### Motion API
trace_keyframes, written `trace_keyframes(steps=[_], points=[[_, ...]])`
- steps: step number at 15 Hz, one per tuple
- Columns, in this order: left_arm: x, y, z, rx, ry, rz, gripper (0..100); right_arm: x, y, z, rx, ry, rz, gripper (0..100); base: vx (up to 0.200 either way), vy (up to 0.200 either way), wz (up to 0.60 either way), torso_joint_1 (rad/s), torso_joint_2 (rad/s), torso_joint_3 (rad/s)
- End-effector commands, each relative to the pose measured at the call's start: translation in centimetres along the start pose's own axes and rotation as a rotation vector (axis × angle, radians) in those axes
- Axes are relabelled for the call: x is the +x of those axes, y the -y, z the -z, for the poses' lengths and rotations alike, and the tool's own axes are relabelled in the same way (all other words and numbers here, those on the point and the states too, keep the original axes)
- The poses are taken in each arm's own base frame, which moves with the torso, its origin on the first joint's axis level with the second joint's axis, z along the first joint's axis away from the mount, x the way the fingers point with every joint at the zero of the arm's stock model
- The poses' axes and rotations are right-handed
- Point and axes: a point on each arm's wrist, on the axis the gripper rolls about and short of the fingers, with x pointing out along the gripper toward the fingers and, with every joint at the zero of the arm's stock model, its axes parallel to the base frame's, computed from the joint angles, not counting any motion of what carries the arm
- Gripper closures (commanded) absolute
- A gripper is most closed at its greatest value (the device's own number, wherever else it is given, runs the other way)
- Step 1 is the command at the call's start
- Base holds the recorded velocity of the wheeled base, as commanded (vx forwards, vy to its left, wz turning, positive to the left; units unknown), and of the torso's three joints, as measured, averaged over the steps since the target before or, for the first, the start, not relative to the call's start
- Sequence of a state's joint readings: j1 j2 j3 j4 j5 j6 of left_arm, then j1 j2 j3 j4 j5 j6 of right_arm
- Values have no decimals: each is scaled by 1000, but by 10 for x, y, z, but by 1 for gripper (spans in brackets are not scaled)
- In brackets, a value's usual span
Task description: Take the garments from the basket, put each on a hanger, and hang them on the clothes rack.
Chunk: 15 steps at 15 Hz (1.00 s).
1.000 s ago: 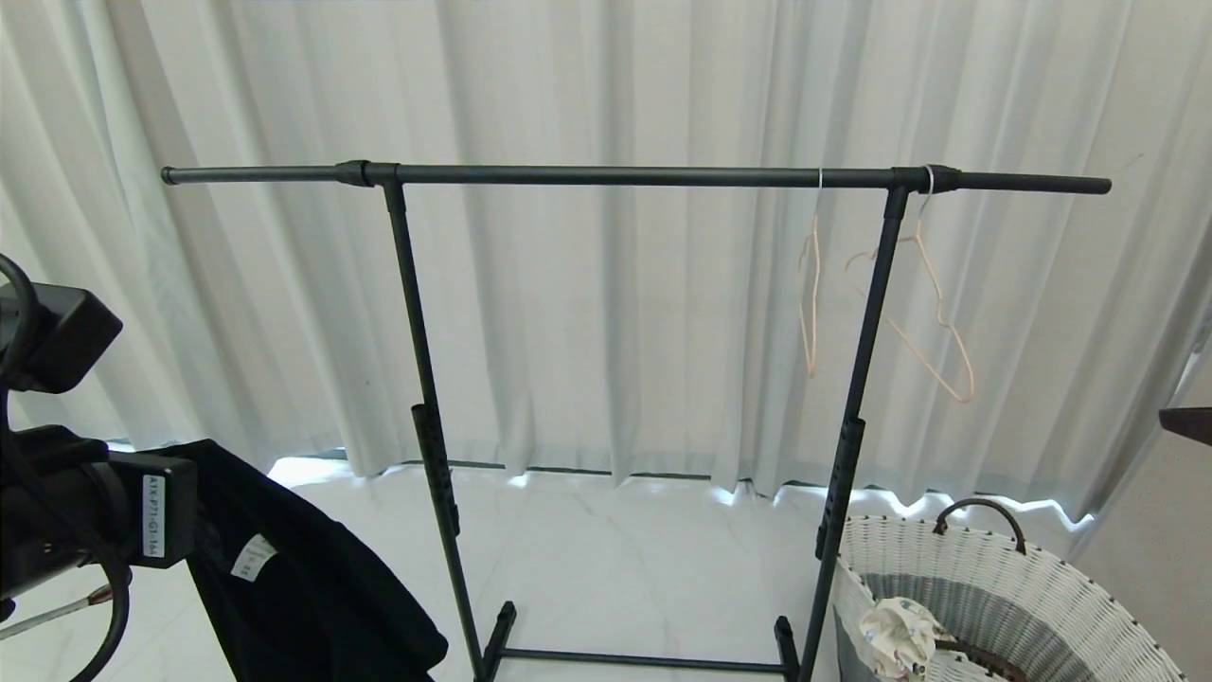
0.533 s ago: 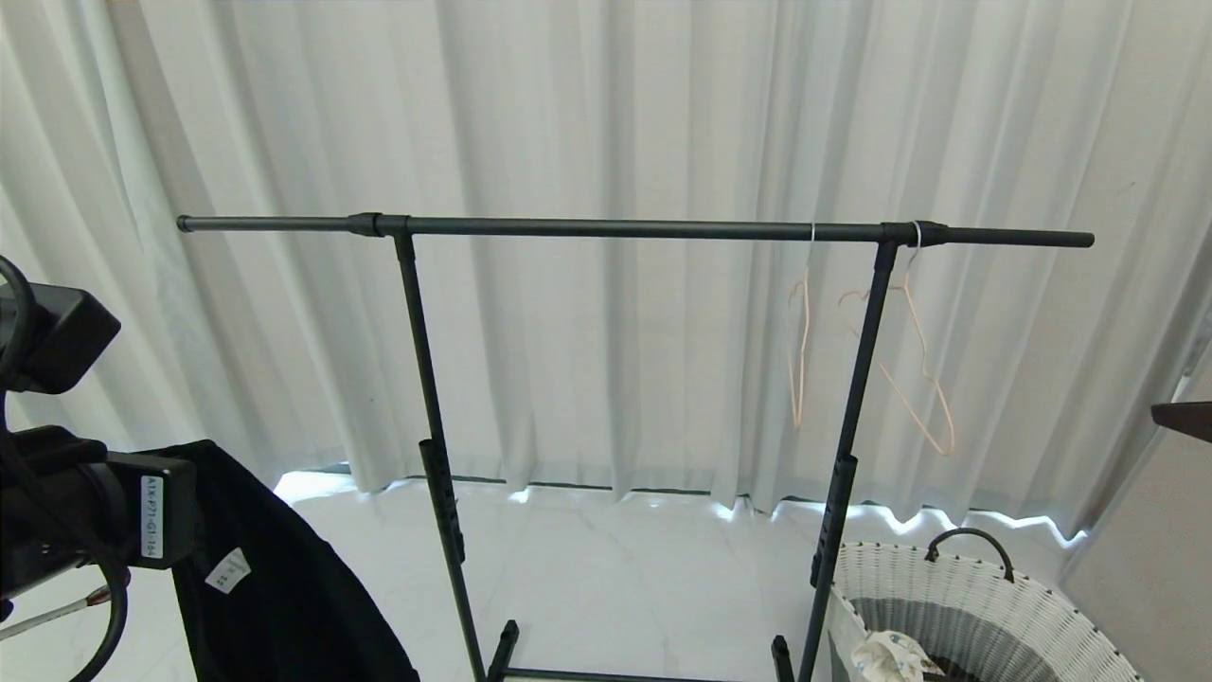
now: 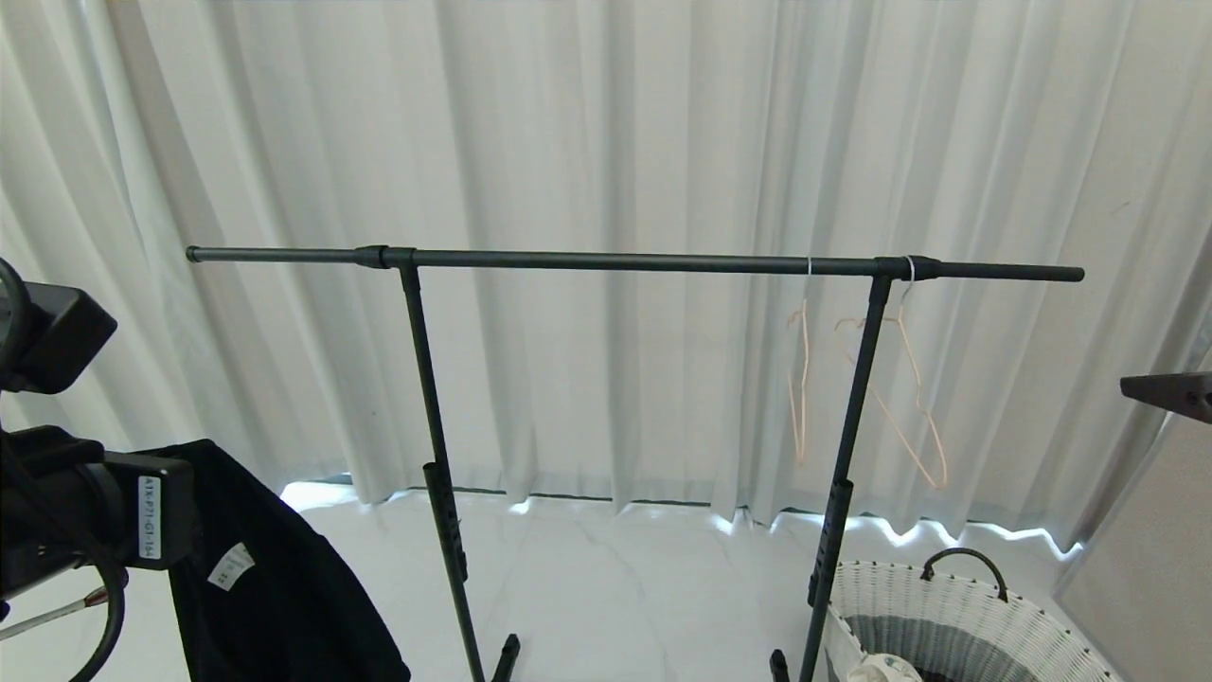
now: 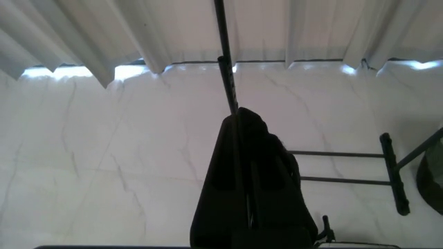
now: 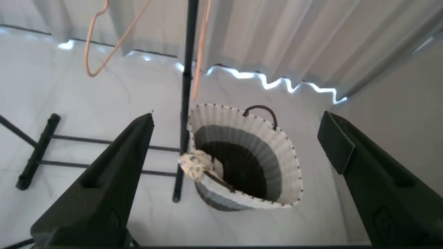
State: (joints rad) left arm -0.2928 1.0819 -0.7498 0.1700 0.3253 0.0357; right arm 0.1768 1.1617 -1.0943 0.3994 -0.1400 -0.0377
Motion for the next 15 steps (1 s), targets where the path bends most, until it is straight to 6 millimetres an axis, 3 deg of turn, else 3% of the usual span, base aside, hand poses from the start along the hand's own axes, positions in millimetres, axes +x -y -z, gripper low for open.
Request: trace_keyframes(steps=[1, 5, 8, 11, 15], points=[[1, 1, 0, 3, -2, 3, 100, 12, 0, 0, 3, -34, -9, 0, 200, 0, 0, 2, -22, -17], [-1, 5, 0, 17, 5, 28, 100, 23, 0, 0, 10, -56, -38, 0, 200, 0, 0, 14, -4, -5], [-1, 7, 0, 24, 4, 42, 100, 50, 0, 2, 18, -59, -28, 0, 200, 0, 0, 1, 4, 1], [0, 7, 0, 25, -1, 39, 100, 83, 0, 25, 27, -70, -45, 0, 200, 0, 0, -1, 2, -1], [0, 7, 0, 26, 1, 39, 100, 115, 0, 46, 34, -146, -39, 0, 0, 0, 0, 0, 0, 0]])
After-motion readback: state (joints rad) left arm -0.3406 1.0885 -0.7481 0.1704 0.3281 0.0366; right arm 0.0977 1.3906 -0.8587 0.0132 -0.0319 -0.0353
